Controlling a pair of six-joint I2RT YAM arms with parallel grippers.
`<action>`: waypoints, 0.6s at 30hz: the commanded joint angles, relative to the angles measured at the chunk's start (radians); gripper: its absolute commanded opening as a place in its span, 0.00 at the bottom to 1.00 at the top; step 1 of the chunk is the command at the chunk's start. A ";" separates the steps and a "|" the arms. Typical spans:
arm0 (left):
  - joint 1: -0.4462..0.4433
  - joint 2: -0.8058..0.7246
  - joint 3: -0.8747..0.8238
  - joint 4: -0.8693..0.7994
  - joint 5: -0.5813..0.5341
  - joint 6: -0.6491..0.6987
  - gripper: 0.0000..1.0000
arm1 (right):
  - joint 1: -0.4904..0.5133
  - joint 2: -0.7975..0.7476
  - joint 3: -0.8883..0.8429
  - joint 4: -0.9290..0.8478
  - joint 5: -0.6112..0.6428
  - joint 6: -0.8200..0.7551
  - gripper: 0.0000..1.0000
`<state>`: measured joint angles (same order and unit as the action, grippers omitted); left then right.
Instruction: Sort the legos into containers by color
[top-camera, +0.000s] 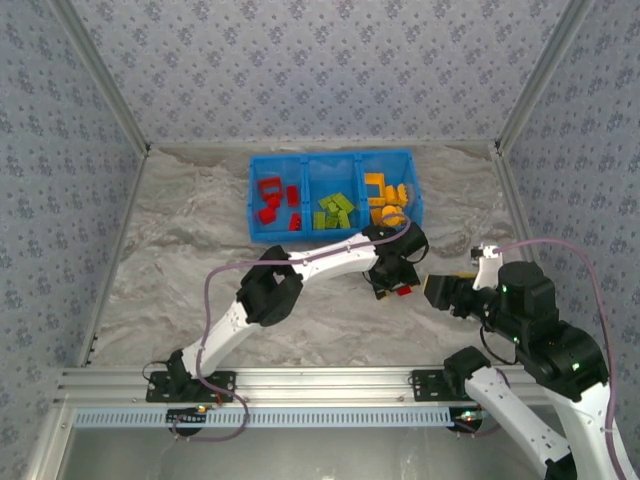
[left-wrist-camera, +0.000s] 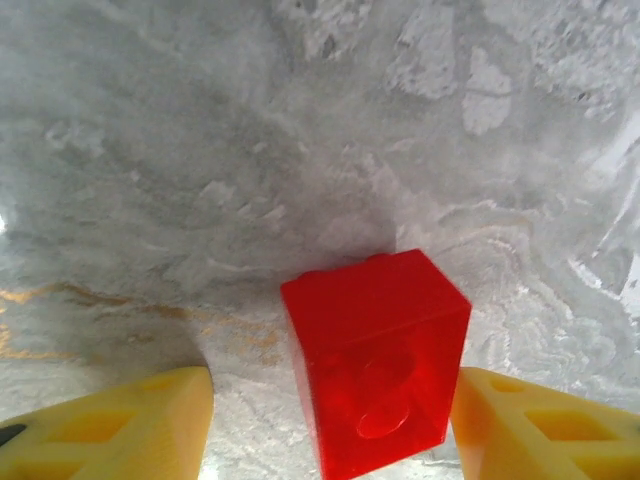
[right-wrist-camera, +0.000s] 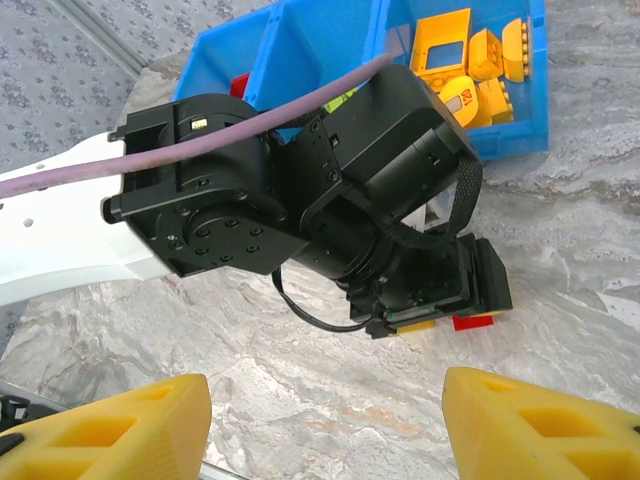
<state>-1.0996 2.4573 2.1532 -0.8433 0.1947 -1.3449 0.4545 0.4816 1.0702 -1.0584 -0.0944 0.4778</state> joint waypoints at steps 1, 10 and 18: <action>0.009 0.037 0.037 -0.044 -0.006 -0.023 0.58 | 0.007 -0.019 -0.011 0.000 -0.008 0.018 0.65; 0.014 0.018 0.047 -0.070 -0.055 -0.001 0.30 | 0.006 -0.019 -0.020 0.008 -0.009 0.017 0.65; 0.022 -0.238 -0.150 -0.080 -0.185 0.079 0.25 | 0.007 -0.022 -0.086 0.095 -0.163 -0.058 0.67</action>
<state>-1.0897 2.3852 2.0727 -0.8875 0.0948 -1.3167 0.4545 0.4709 1.0111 -1.0271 -0.1513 0.4667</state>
